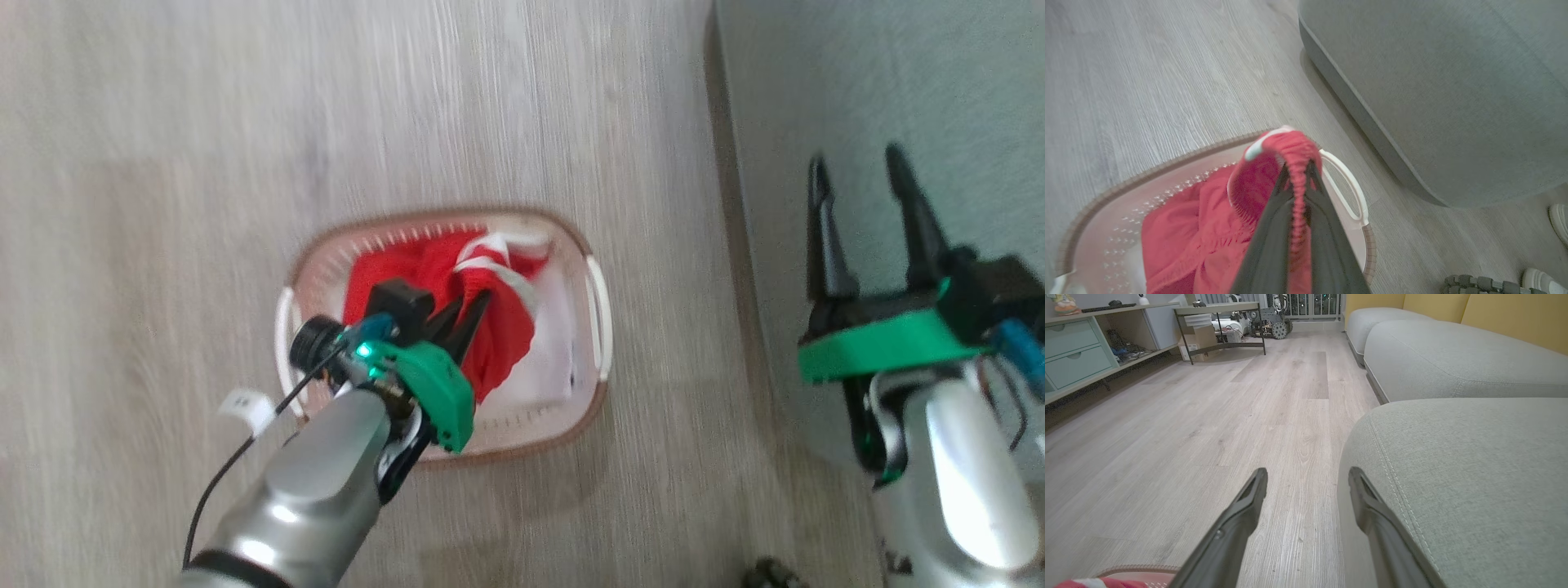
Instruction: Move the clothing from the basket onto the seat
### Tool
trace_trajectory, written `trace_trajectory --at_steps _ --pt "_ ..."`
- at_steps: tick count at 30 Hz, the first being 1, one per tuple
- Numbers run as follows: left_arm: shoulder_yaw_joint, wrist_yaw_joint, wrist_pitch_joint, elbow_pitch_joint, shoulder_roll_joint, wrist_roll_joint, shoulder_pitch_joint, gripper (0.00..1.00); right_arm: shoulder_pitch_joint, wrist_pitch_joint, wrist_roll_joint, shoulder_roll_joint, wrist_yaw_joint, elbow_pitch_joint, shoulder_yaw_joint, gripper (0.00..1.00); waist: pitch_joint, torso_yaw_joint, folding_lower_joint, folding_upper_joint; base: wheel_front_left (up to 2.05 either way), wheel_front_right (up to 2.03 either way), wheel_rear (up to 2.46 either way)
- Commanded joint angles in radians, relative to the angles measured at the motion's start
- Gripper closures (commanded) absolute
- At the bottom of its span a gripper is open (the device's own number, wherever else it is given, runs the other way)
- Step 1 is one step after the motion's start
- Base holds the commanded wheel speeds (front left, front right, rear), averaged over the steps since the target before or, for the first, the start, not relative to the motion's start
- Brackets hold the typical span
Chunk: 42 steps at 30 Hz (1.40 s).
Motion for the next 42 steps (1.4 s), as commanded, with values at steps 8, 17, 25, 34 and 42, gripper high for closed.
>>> trace_trajectory --at_steps 8,17,25,34,42 --pt "0.139 0.013 -0.012 -0.239 0.069 0.054 0.128 1.00 0.162 -0.009 0.002 -0.004 0.000 0.064 0.023 0.00 -0.397 0.032 0.0000 -0.0001 0.00 0.00 0.00" --pt "0.147 0.008 -0.012 -0.326 0.115 0.101 0.111 1.00 0.255 -0.009 0.012 -0.004 0.000 0.102 0.053 0.00 -0.559 0.038 0.0000 -0.0001 0.00 0.00 0.00" --pt "0.132 -0.001 0.014 -0.372 0.131 0.110 0.028 1.00 0.261 -0.009 0.014 -0.004 0.000 0.116 0.100 0.00 -0.605 0.056 0.0000 -0.0001 0.00 0.00 0.00" --pt "0.120 -0.007 0.037 -0.414 0.126 0.102 -0.054 1.00 0.200 -0.009 0.007 -0.004 0.000 0.166 0.239 0.00 -0.626 0.077 0.0000 -0.0001 0.00 0.00 0.00" --pt "0.082 -0.010 0.055 -0.452 0.100 0.099 -0.086 1.00 0.079 -0.009 0.001 -0.004 0.000 0.290 0.386 0.00 -0.636 0.101 0.0000 -0.0001 0.00 0.00 0.00"
